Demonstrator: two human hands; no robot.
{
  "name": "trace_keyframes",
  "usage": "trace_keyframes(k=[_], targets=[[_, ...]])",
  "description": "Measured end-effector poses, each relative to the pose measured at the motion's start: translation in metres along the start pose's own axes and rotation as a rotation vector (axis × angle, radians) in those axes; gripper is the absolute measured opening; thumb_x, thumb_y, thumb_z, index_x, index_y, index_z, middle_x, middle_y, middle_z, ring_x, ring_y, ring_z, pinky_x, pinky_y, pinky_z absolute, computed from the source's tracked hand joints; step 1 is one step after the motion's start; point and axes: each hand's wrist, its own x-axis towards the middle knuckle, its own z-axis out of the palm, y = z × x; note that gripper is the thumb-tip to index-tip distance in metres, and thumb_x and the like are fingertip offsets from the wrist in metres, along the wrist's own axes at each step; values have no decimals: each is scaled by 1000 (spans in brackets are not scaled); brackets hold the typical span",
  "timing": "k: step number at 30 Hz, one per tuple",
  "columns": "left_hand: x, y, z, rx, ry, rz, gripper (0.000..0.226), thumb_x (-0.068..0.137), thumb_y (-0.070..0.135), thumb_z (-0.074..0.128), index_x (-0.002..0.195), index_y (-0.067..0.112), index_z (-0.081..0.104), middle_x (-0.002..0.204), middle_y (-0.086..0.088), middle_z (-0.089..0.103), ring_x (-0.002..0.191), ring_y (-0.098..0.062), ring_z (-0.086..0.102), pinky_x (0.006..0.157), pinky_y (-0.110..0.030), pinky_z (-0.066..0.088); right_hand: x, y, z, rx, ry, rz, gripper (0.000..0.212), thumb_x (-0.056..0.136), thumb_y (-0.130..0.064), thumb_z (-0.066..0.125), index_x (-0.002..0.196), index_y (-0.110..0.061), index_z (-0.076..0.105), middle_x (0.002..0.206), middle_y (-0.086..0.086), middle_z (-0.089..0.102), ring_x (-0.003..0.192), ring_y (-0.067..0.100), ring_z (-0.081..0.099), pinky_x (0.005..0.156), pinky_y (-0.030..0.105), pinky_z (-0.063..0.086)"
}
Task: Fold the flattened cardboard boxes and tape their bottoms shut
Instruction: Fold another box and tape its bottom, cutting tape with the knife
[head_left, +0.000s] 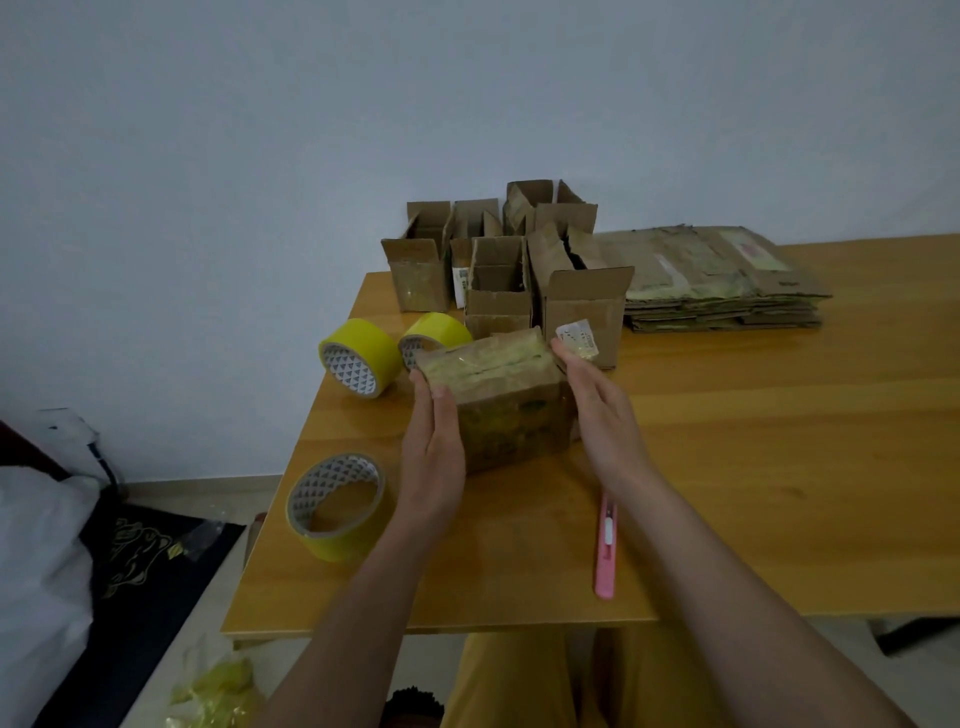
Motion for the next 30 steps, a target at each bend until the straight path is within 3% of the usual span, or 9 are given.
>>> trace_keyframes(k=[2, 4, 6, 11, 14, 18, 21, 24, 30], targets=[[-3, -2, 4, 35, -16, -4, 59, 103, 44, 24, 155, 30, -1, 145, 15, 30, 127, 1, 27, 89, -1, 32, 1, 3, 0, -23, -6, 29, 49, 101, -51, 32, 143, -30, 46, 140, -23, 44, 130, -7, 38, 115, 28, 32], [-4, -5, 7, 36, -33, 17, 63, 102, 44, 26, 155, 29, -4, 156, 10, 24, 132, 0, 25, 99, -12, 29, 1, 6, 2, -61, -8, 46, 57, 97, -61, 29, 141, -32, 49, 143, -15, 50, 134, 3, 41, 113, 32, 35], [-2, -6, 8, 2, -47, 4, 65, 101, 46, 28, 155, 30, -4, 160, 8, 18, 140, -6, 24, 106, -20, 27, 1, 6, 2, -55, -26, 63, 47, 98, -59, 27, 129, -41, 57, 129, -17, 61, 126, 2, 50, 104, 24, 41], [13, -8, -10, -135, -58, -120, 77, 80, 82, 37, 148, 47, 28, 153, 11, 37, 138, -15, 38, 110, -47, 38, 14, -14, -5, -46, 25, 137, 46, 102, -52, 31, 113, -26, 67, 104, -11, 68, 105, 5, 60, 88, 23, 45], [16, 2, -15, -153, 51, -108, 52, 98, 59, 33, 147, 41, 34, 148, 10, 43, 133, -15, 43, 108, -43, 42, 25, -23, -4, -53, 38, 156, 38, 100, -50, 41, 90, -26, 68, 88, -16, 65, 87, -5, 59, 74, 17, 42], [26, 19, -9, -24, 127, -99, 41, 98, 44, 50, 135, 27, 54, 128, 7, 59, 115, -14, 56, 97, -43, 52, 36, -23, 5, -79, 17, 227, 60, 86, -61, 59, 128, -18, 60, 116, -11, 58, 108, 7, 51, 74, 16, 38], [39, 19, -7, 60, 237, -102, 29, 85, 31, 72, 112, 25, 64, 110, 5, 66, 100, -17, 64, 86, -47, 57, 42, -22, 13, -141, 78, 283, 67, 73, -56, 77, 122, -16, 55, 117, -5, 57, 107, 14, 54, 85, 29, 48], [51, 16, -7, 37, 269, -159, 20, 80, 15, 77, 96, 21, 67, 97, 2, 69, 90, -19, 68, 80, -46, 59, 49, -17, 13, -161, 130, 288, 47, 73, -38, 83, 106, -14, 62, 106, 0, 61, 95, 17, 60, 82, 34, 54], [40, 11, -3, -60, 251, -116, 39, 96, 20, 61, 133, 12, 58, 101, 6, 70, 94, -13, 63, 90, -40, 56, 42, -12, 6, -47, 159, 187, 18, 89, -26, 69, 95, -9, 72, 92, 0, 66, 85, 10, 59, 80, 30, 52]])
